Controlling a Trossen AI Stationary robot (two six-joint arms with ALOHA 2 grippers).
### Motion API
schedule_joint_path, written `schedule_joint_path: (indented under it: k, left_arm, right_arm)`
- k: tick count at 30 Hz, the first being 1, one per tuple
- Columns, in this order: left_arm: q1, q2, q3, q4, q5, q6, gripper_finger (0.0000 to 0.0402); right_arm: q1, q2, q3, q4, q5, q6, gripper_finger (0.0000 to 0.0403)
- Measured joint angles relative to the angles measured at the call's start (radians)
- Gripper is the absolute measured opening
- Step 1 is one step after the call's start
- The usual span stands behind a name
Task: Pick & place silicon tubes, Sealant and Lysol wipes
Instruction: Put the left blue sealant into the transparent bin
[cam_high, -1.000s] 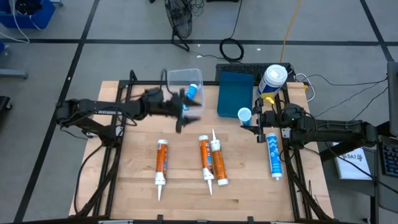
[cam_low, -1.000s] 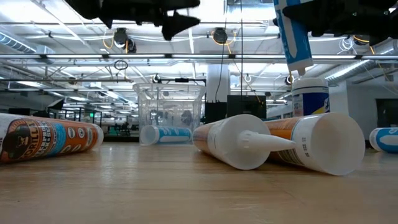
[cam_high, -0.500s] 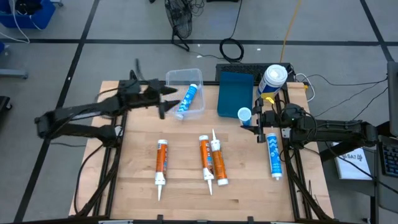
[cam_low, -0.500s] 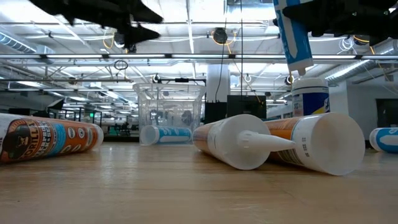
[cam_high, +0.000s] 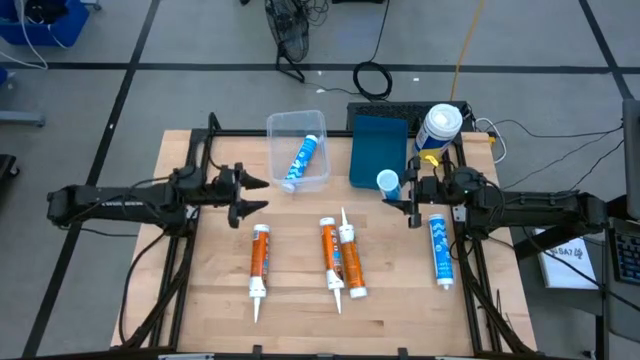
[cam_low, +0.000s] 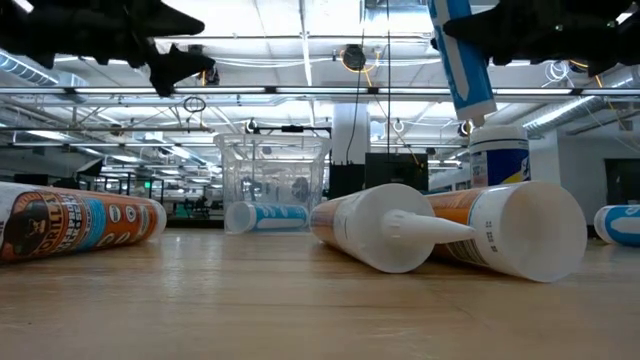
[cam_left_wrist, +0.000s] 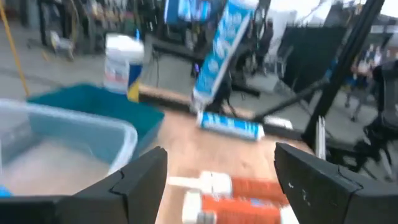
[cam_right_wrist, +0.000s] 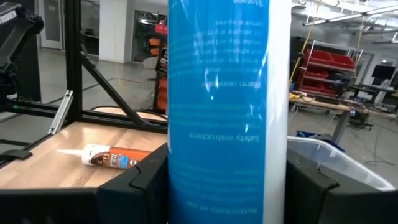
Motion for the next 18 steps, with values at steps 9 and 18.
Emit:
schedule_joint_path:
  k: [9, 18]
  left_arm:
    - [-0.007, 0.164, -0.035, 0.345, -0.023, 0.18, 0.0294]
    - [-0.007, 0.374, 0.014, 0.534, -0.023, 0.241, 0.0294]
  right_arm:
    - [0.0, 0.208, 0.0, 0.212, -0.003, 0.046, 0.0206]
    - [0.0, 0.385, 0.0, 0.463, -0.004, 0.081, 0.0206]
